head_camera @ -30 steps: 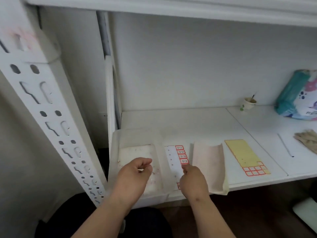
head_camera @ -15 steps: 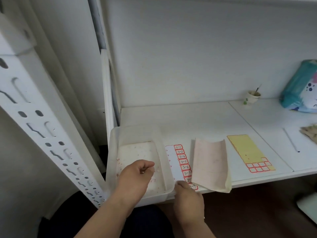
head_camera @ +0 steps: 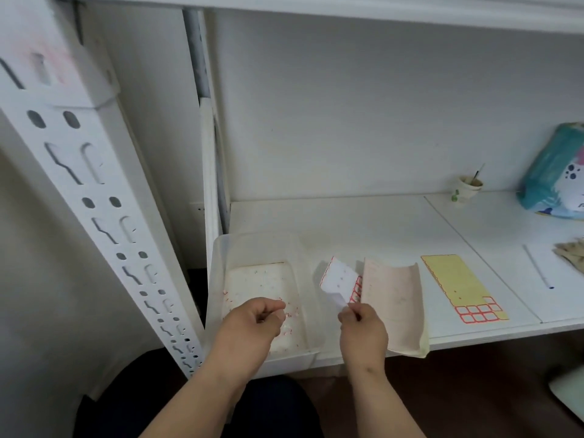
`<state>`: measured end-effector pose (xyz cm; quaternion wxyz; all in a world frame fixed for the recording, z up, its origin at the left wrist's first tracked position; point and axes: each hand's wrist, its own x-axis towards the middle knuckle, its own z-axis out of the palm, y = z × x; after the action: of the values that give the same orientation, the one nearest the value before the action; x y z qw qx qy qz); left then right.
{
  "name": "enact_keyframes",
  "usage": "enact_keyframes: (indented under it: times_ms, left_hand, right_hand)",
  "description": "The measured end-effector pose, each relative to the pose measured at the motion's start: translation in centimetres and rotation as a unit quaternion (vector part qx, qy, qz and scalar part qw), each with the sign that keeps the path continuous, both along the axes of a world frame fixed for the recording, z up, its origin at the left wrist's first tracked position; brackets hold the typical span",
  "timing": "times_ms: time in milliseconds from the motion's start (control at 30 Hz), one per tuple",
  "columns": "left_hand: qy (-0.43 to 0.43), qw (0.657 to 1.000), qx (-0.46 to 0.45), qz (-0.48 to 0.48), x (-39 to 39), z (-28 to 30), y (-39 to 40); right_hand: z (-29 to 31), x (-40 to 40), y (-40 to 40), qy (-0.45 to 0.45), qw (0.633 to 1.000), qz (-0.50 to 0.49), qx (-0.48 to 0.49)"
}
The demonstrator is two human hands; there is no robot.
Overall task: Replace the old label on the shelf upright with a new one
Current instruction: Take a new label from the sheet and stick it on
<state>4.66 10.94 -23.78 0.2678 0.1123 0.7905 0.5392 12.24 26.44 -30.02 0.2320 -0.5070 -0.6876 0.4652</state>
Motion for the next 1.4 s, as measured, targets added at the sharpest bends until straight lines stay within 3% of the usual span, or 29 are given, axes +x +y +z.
enact_keyframes:
  times_ms: [133, 267, 333, 433, 733, 833, 967, 1400]
  left_hand:
    - [-0.013, 1.000, 0.020, 0.016, 0.3, 0.6, -0.4]
    - [-0.058, 0.993, 0.084, 0.053, 0.4, 1.5, -0.3]
    - [-0.112, 0.983, 0.133, 0.056, 0.4, 2.0, -0.3]
    - [-0.124, 0.978, 0.164, 0.028, 0.4, 2.6, -0.7]
    - [-0.125, 0.958, 0.254, 0.051, 1.0, 3.8, -2.1]
    - [-0.133, 0.949, 0.275, 0.081, 1.0, 4.1, -2.5]
    - [-0.146, 0.937, 0.306, 0.089, 1.2, 4.7, -3.0]
    - [-0.055, 0.968, 0.243, 0.020, 1.7, 6.1, -3.3]
  right_hand:
    - [3.1, 0.0, -1.6, 0.130, 0.991, -0.012, -0.014]
    - [6.6, 0.7, -4.8, 0.229, 0.972, 0.055, 0.004]
    - [7.3, 1.1, -6.3, 0.240, 0.965, 0.104, 0.018]
    - [7.4, 1.3, -7.7, 0.235, 0.960, 0.149, 0.012]
    - [8.4, 1.2, -8.7, 0.305, 0.940, 0.145, 0.050]
    - [8.2, 1.2, -9.0, 0.259, 0.946, 0.121, 0.150]
    - [7.9, 1.1, -9.3, 0.200, 0.951, 0.111, 0.210]
    - [10.2, 0.9, -9.9, 0.162, 0.963, 0.147, 0.157]
